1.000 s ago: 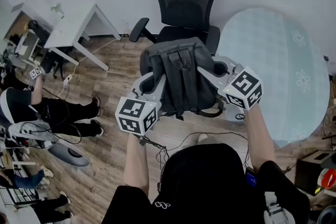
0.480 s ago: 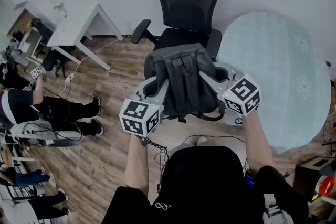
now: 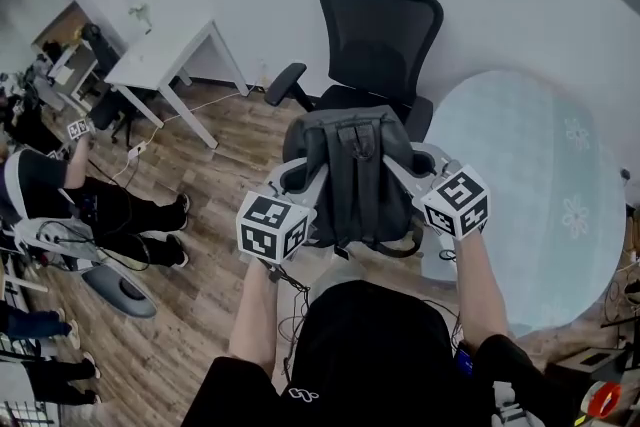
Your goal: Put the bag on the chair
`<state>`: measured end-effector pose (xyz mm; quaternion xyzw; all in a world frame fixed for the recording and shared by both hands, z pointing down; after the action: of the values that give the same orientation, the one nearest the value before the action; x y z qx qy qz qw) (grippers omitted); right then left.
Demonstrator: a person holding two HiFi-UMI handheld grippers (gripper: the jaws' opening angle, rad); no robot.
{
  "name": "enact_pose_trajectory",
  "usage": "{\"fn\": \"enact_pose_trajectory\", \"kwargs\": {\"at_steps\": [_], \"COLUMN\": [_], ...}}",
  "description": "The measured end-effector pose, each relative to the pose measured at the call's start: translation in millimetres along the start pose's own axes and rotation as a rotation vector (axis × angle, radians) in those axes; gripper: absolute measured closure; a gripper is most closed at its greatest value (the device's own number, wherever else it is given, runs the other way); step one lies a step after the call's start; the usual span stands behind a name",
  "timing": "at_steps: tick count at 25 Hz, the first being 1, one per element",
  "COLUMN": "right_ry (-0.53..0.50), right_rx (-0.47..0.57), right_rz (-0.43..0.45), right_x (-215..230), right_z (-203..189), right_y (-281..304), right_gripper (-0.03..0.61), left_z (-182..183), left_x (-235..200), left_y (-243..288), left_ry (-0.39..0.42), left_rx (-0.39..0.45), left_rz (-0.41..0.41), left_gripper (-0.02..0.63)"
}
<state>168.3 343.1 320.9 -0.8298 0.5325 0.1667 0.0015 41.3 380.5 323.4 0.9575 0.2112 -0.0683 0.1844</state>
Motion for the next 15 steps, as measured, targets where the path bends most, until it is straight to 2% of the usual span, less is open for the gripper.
{"fn": "enact_pose_trajectory", "kwargs": {"at_steps": [7, 15], "right_ry": [-0.002, 0.049], "right_rx": [0.021, -0.053], "right_rz": [0.007, 0.016], "right_x": [28, 94], "right_z": [-5, -48], "right_y": [46, 145], "right_gripper": [0.529, 0.529], "left_z": [16, 22], "left_x": [-43, -139], "left_y": [26, 111], "left_ry": [0.004, -0.064], "left_rx": [0.02, -0.031], "left_rz": [0.01, -0.016], "left_gripper": [0.566, 0.566]}}
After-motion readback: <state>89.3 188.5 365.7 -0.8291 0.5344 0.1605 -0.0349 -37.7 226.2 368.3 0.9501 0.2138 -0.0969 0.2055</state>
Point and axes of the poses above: the fingertips, and each gripper's own axes: y forward along the fingers, x to its right, z out of its top, the point moved 2 cm from there along -y, backward along the fingers, and after that the axes turned 14 degrees about -y, right-handed, at the moved point
